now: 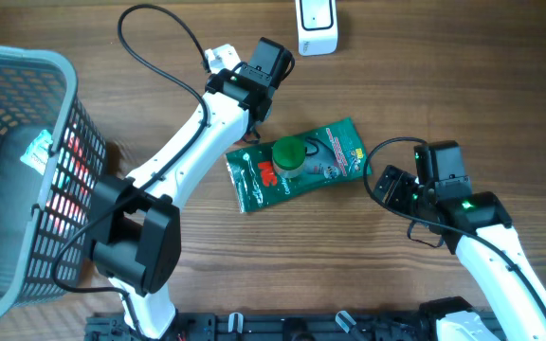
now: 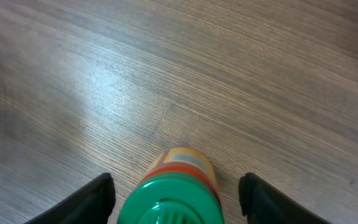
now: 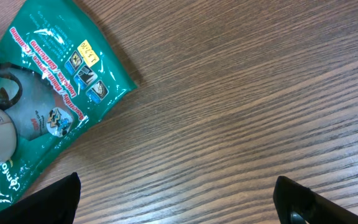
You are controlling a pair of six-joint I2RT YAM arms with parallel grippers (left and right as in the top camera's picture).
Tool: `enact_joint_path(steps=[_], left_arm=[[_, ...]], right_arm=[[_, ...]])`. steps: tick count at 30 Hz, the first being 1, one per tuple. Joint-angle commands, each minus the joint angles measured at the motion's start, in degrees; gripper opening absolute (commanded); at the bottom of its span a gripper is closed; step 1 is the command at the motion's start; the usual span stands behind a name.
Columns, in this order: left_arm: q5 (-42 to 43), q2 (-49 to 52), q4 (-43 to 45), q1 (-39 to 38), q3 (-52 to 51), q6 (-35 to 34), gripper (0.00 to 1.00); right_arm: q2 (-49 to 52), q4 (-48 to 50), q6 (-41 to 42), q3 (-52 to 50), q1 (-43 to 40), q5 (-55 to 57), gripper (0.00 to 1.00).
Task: Scan the item barcode
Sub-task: 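Lift the red-capped yellow can out and set it upright left of the package, then return the left gripper to the basket and grasp the small white-red box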
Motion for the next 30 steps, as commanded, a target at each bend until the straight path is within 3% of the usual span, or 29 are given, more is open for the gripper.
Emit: enact_joint_path(steps=[1, 5, 8, 12, 17, 20, 29, 30], left_arm=[[-2.0, -3.2, -1.7, -0.1, 0.4, -1.1, 0.8], [-5.0, -12.1, -3.3, -0.1, 0.4, -1.1, 0.86], [-9.4, -20.2, -3.2, 0.9, 0.4, -1.1, 0.97], [-16.0, -31.0, -4.0, 4.0, 0.4, -1.1, 1.0], [-17.7, -40.3, -9.9, 16.4, 0.4, -1.2, 1.0], [-12.2, -40.8, -14.7, 27.5, 0.4, -1.4, 1.0], [21.1, -34.5, -20.3, 62.6, -2.0, -1.3, 1.0], [22.4, -33.6, -20.4, 64.6, -3.3, -1.3, 0.95]], right_arm=[[0.4, 0.3, 0.1, 0.5, -0.2, 1.2, 1.0], [0.4, 0.6, 0.2, 0.5, -0.2, 1.2, 1.0], [0.4, 0.5, 0.2, 0.5, -0.2, 1.2, 1.0], [0.4, 0.5, 0.2, 0.5, -0.2, 1.2, 1.0], [0.4, 0.7, 0.2, 0.5, -0.2, 1.2, 1.0], [0.4, 0.9, 0.2, 0.5, -0.2, 1.2, 1.0], [0.4, 1.6, 0.2, 0.5, -0.2, 1.2, 1.0], [0.4, 1.8, 0.2, 0.5, -0.2, 1.2, 1.0]])
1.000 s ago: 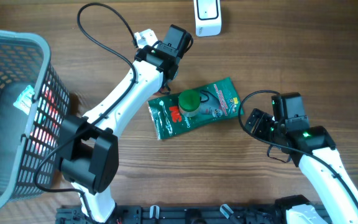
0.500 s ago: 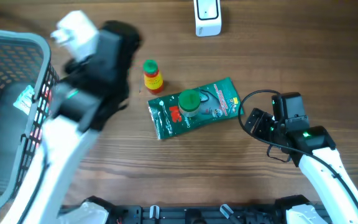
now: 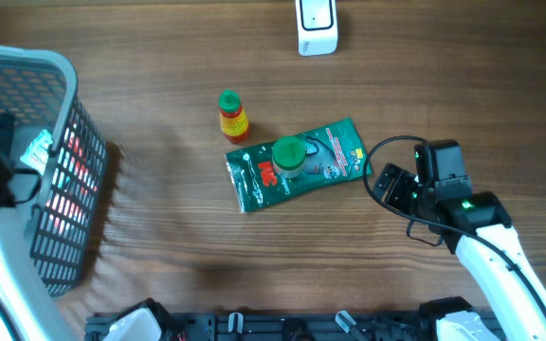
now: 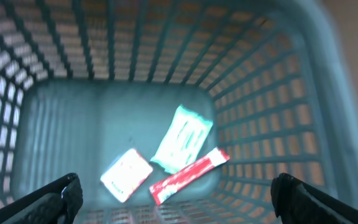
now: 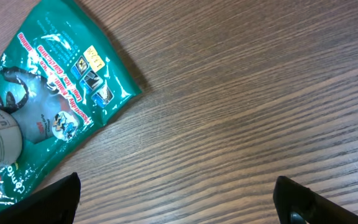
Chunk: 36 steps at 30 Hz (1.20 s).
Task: Scan the item barcode
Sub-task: 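Return the left gripper to the basket and grasp the small white-red box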
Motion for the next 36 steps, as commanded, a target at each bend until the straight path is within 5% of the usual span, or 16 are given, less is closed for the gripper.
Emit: enact_joint_path(steps=[1, 2, 5, 10, 18, 24, 31, 36], left_arm=[[13.4, 4.1, -1.1, 9.5, -5.0, -0.3, 0.87], [13.4, 5.0, -0.6, 10.8, -6.8, -0.3, 0.79], [13.4, 8.0, 5.1, 13.2, -15.6, -0.3, 0.79], [15.7, 14.0, 16.2, 13.8, -25.5, 4.2, 1.0], [20.8, 27.9, 20.8, 13.3, -26.4, 22.3, 1.0], [20.7, 32.1, 21.3, 12.7, -26.4, 24.0, 1.0], [20.5, 31.8, 17.1, 12.8, -25.7, 24.0, 0.45], [20.4, 30.4, 10.8, 12.8, -20.2, 24.0, 0.34]], right_arm=[[0.4, 0.7, 0.2, 0.5, -0.2, 1.2, 1.0], [0.4, 0.8, 0.2, 0.5, -0.2, 1.2, 1.0], [0.4, 0.9, 0.2, 0.5, -0.2, 1.2, 1.0], [0.6, 1.1, 0.2, 0.5, -0.2, 1.2, 1.0], [3.6, 2.6, 0.2, 0.5, -0.2, 1.2, 1.0], [7.2, 2.7, 0.2, 0.5, -0.2, 1.2, 1.0], [8.6, 2.8, 0.2, 0.5, -0.2, 1.2, 1.0], [8.6, 2.8, 0.2, 0.5, -0.2, 0.7, 1.0]])
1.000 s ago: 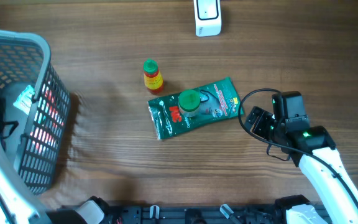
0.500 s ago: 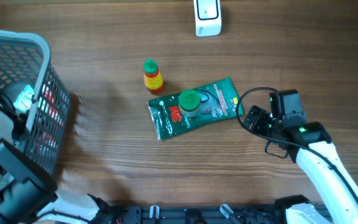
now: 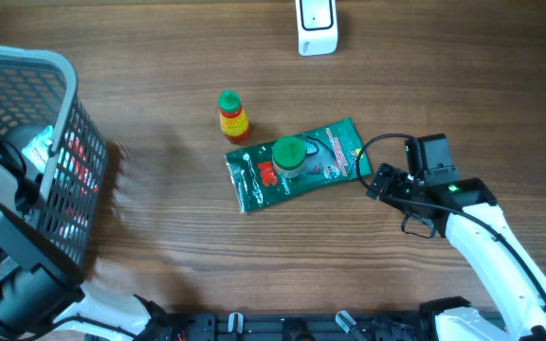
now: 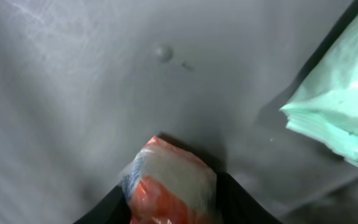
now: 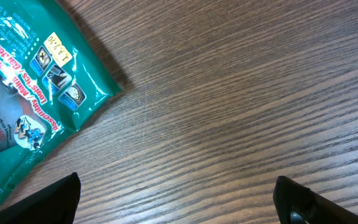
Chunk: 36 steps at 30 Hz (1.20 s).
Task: Scan the item barcode
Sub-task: 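Return the left gripper to the basket and grasp the small white-red box, then place the white-red box on the table below the glove package, release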
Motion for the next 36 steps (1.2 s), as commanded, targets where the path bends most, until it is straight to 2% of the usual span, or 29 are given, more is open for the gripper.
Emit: enact_joint_path(steps=[1, 10, 12, 15, 18, 24, 28, 32, 36], left_arm=[[0.7, -0.2, -5.6, -0.2, 5.1, 0.3, 0.34], [1.5, -13.1, -17.6, -0.2, 23.9, 0.3, 0.34], [4.8, -17.3, -18.3, -0.2, 26.2, 0.3, 0.34], [13.7, -27.5, -18.2, -1.6, 26.6, 0.3, 0.35], [16.4, -35.0, -18.1, -5.8, 26.6, 0.3, 0.35], [16.4, -45.8, -18.5, -26.0, 25.8, 0.0, 0.35], [16.4, -47.2, -17.6, -41.1, 21.2, -4.8, 0.37], [16.3, -45.7, -9.6, -53.4, 11.7, -9.6, 0.37], [13.8, -41.0, 2.6, -63.4, 2.1, -14.4, 0.39]], right_arm=[[0.6, 0.3, 0.2, 0.5, -0.2, 0.7, 1.0], [0.6, 0.2, 0.1, 0.5, -0.2, 0.5, 1.0], [0.6, 0.2, 0.0, 0.5, -0.2, 0.2, 1.0], [-0.2, 0.0, -5.0, 0.6, -0.2, -2.8, 1.0], [-3.2, -1.1, -9.2, 1.0, -0.2, -6.0, 1.0], [-16.8, -8.3, -12.1, 8.0, -0.2, -5.5, 1.0], [-27.1, -11.1, -12.0, 14.6, -0.2, -5.5, 1.0], [-36.5, -11.1, -11.9, 17.1, -0.2, -5.5, 1.0], [-43.8, -11.4, -11.5, 17.1, -0.2, -5.5, 0.99]])
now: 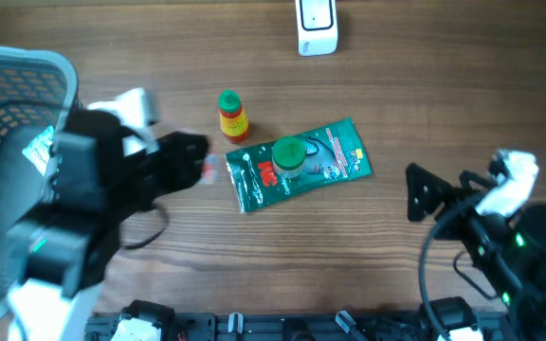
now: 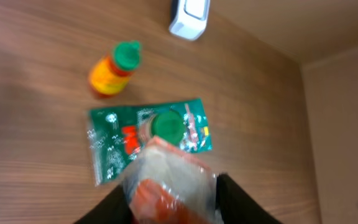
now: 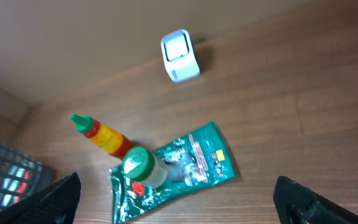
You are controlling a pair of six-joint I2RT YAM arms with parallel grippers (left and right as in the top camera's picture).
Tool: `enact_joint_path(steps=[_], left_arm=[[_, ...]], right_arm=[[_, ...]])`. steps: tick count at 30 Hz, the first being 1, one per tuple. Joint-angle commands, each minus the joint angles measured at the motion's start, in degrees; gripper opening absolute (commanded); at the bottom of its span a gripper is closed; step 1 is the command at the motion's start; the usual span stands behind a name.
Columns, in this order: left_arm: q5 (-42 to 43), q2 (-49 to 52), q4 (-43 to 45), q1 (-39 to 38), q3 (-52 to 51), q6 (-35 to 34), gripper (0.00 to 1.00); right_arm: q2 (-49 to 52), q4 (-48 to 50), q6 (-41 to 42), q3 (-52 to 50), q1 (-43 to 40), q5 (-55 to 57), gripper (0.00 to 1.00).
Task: Scan the item barcode
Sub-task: 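Place the white-red box on the table below the glove package, release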
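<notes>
A clear packet with red and white print (image 2: 174, 184) is held in my left gripper (image 2: 174, 203), which is shut on it high above the table. Overhead, the packet (image 1: 209, 169) shows just left of the green pouch, with the left gripper (image 1: 193, 156) behind it. The white scanner (image 1: 318, 25) stands at the far edge of the table, also seen as the scanner (image 2: 189, 14) and the scanner (image 3: 180, 55). My right gripper (image 3: 180, 200) is open and empty, raised well above the right side; overhead the right gripper (image 1: 421, 193) points left.
A green pouch (image 1: 298, 165) lies mid-table with a green-lidded jar (image 1: 287, 157) standing on it. A sauce bottle with a green cap (image 1: 231, 116) stands beside them. A grey mesh basket (image 1: 28, 60) with more packets fills the left edge.
My left gripper was down on the basket floor, shut on the packet; now it holds the packet high over the table left of the pouch. The right arm has risen and drawn back right.
My left gripper stood open around the sauce bottle on the table. Then it was open above the basket, over several packets. Then it was shut on the red and white packet inside the basket. Now that packet is out over the table, and the right arm is raised.
</notes>
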Motion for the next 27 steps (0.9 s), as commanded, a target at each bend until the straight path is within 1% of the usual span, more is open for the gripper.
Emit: enact_joint_path(steps=[1, 3, 5, 9, 12, 14, 17, 21, 23, 26, 27], left_arm=[[-4.0, 5.4, 8.1, -8.8, -7.7, -6.6, 0.39], [-10.1, 11.5, 12.3, -13.7, -10.3, -8.9, 0.4], [-13.3, 17.6, 14.4, -17.0, -10.4, -10.8, 0.4], [-13.3, 31.2, 20.4, -22.9, -10.4, -16.5, 0.4], [-13.3, 37.6, 22.5, -25.6, -10.4, -18.8, 0.4], [-13.3, 40.3, 23.3, -27.4, -10.4, -18.9, 0.4], [-14.6, 40.7, 23.6, -28.7, -10.4, -18.9, 0.41], [-15.1, 40.6, 23.6, -28.7, -10.4, -18.9, 0.46], [-15.2, 40.6, 23.6, -28.7, -10.4, -18.9, 0.53], [-15.3, 40.0, 23.6, -28.0, -10.0, -18.5, 0.8], [-15.3, 39.2, 23.6, -27.6, -9.6, -17.7, 0.98]], right_arm=[[-5.0, -0.6, -0.6, 0.4, -0.2, -0.6, 1.0], [-7.1, -0.6, -0.6, 0.4, -0.2, -0.5, 1.0], [-8.1, -0.6, -0.6, 0.5, -0.2, -0.5, 1.0], [-8.2, -0.6, -0.8, 0.5, -0.2, -0.5, 1.0], [-8.2, -0.7, -0.8, 0.5, -0.2, -0.5, 1.0], [-8.2, -0.6, -0.9, 0.5, -0.2, -0.5, 1.0], [-8.2, -0.7, -0.8, 0.5, -0.2, -0.5, 1.0], [-8.2, -0.8, -0.8, 0.5, -0.2, -0.5, 1.0], [-8.2, -1.0, -0.8, 0.5, -0.2, -0.5, 1.0], [-8.2, -1.7, -0.9, 0.5, -0.2, -0.5, 1.0], [-8.2, -1.9, -0.8, 0.5, -0.2, -0.5, 1.0]])
